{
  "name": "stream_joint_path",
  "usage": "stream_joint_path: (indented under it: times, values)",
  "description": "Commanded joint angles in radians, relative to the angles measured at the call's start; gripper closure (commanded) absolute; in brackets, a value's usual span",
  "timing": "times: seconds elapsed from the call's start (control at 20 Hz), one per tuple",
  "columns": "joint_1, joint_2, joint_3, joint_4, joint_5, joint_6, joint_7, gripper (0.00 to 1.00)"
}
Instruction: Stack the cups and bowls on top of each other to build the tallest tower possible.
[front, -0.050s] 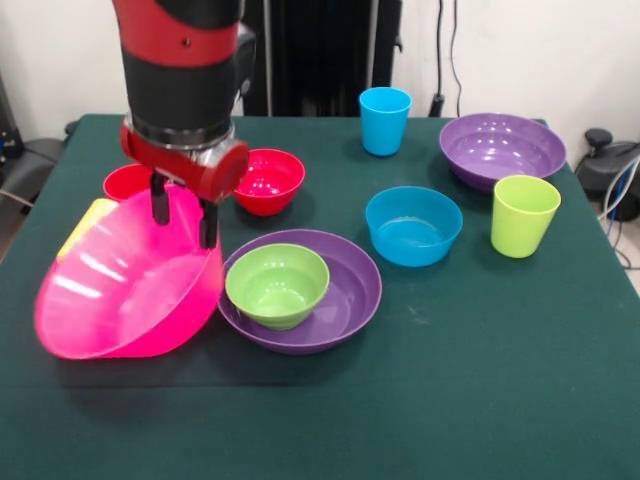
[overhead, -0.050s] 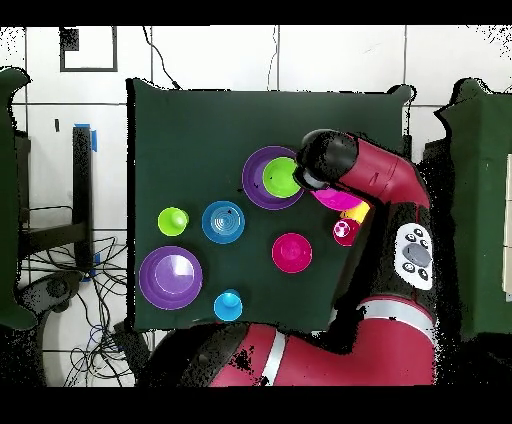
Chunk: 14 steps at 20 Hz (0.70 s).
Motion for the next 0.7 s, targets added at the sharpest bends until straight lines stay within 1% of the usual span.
stream_joint_path:
  times: [0.05, 0.15, 0.2, 0.35, 0.4, 0.55, 0.7]
  values:
    - [-0.011, 0.083, 0.082, 0.019, 0.0, -0.075, 0.121, 0.0]
    - [-0.017, 0.073, 0.092, 0.028, 0.012, -0.063, 0.114, 0.0]
    - [-0.014, 0.032, 0.097, 0.052, 0.025, -0.032, 0.111, 0.0]
    - [0.024, -0.072, 0.067, 0.072, 0.05, 0.099, 0.141, 0.0]
    - [0.029, -0.086, 0.066, 0.066, 0.062, 0.132, 0.153, 0.0]
    - [0.03, -0.093, 0.07, 0.05, 0.075, 0.163, 0.156, 0.0]
    - [0.04, -0.094, 0.057, 0.042, 0.073, 0.18, 0.159, 0.0]
